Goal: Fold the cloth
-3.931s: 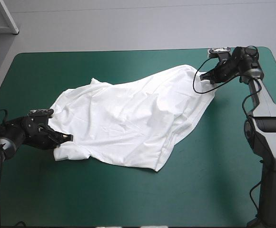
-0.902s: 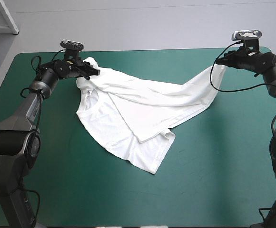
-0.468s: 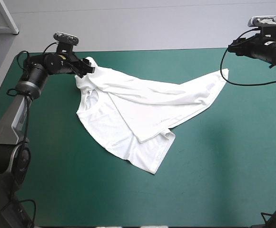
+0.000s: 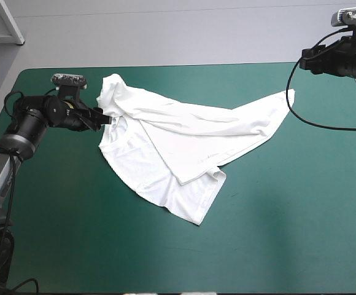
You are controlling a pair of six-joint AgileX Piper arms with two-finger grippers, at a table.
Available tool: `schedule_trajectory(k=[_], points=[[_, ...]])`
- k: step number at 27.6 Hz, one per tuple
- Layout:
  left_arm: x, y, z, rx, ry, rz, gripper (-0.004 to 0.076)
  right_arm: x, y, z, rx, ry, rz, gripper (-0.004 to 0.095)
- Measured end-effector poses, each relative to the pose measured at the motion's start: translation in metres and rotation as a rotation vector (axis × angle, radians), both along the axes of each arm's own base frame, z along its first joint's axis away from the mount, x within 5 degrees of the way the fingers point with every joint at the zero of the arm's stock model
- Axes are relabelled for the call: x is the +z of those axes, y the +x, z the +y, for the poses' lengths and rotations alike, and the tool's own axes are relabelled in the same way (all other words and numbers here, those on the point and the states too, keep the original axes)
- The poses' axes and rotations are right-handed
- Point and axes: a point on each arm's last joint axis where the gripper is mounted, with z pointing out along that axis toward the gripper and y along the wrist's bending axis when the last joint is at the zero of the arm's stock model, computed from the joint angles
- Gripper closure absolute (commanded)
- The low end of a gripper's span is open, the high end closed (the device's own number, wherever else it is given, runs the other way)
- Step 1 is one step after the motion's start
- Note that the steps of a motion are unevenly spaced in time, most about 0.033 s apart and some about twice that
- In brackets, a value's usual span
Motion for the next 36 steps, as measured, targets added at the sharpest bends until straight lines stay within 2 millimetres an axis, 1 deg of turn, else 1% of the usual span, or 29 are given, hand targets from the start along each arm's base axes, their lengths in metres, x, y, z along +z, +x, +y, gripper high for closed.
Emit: schedule_trajectory(k=[1, 4, 7, 10, 14, 19, 21, 23, 24, 26, 28, 30, 34, 36], points=[[-0.013, -0.004, 0.0, 0.015, -0.008, 0.047, 0.0241, 0.003, -0.006, 0.002, 0.01, 0.004, 0.013, 0.0332], [-0.037, -0.012, 0.001, 0.046, -0.022, 0.13, 0.0241, 0.005, -0.019, 0.006, 0.043, 0.013, 0.065, 0.0339], [-0.056, -0.018, 0.002, 0.069, -0.031, 0.182, 0.0241, 0.007, -0.027, 0.009, 0.063, 0.014, 0.091, 0.0393], [-0.068, -0.022, 0.002, 0.086, -0.039, 0.201, 0.0241, 0.006, -0.03, 0.01, 0.062, 0.019, 0.096, 0.0445], [-0.082, -0.018, 0.001, 0.098, -0.057, 0.222, 0.0241, -0.003, -0.028, 0.01, 0.062, 0.032, 0.12, 0.0464], [-0.116, -0.003, -0.007, 0.095, -0.123, 0.295, 0.0241, -0.011, -0.026, 0.009, 0.056, 0.036, 0.135, 0.0464], [-0.121, 0.001, -0.009, 0.08, -0.136, 0.287, 0.0257, -0.011, -0.025, 0.009, 0.05, 0.037, 0.127, 0.0464], [-0.124, 0.005, -0.01, 0.076, -0.143, 0.28, 0.0306, -0.011, -0.025, 0.008, 0.047, 0.037, 0.122, 0.0464], [-0.125, 0.006, -0.01, 0.073, -0.142, 0.279, 0.0347, -0.011, -0.024, 0.008, 0.046, 0.036, 0.119, 0.0464], [-0.127, 0.008, -0.01, 0.068, -0.138, 0.277, 0.0463, -0.01, -0.024, 0.008, 0.042, 0.034, 0.114, 0.0464], [-0.127, 0.009, -0.009, 0.064, -0.129, 0.269, 0.0602, -0.01, -0.024, 0.007, 0.039, 0.028, 0.113, 0.0464], [-0.127, 0.01, -0.009, 0.066, -0.127, 0.262, 0.0702, -0.011, -0.024, 0.007, 0.036, 0.022, 0.112, 0.0469], [-0.128, 0.012, -0.009, 0.061, -0.126, 0.242, 0.0705, -0.012, -0.023, 0.006, 0.032, 0.014, 0.116, 0.0469], [-0.128, 0.012, -0.009, 0.063, -0.13, 0.242, 0.0705, -0.017, -0.018, 0.004, 0.024, 0.007, 0.134, 0.0469]])
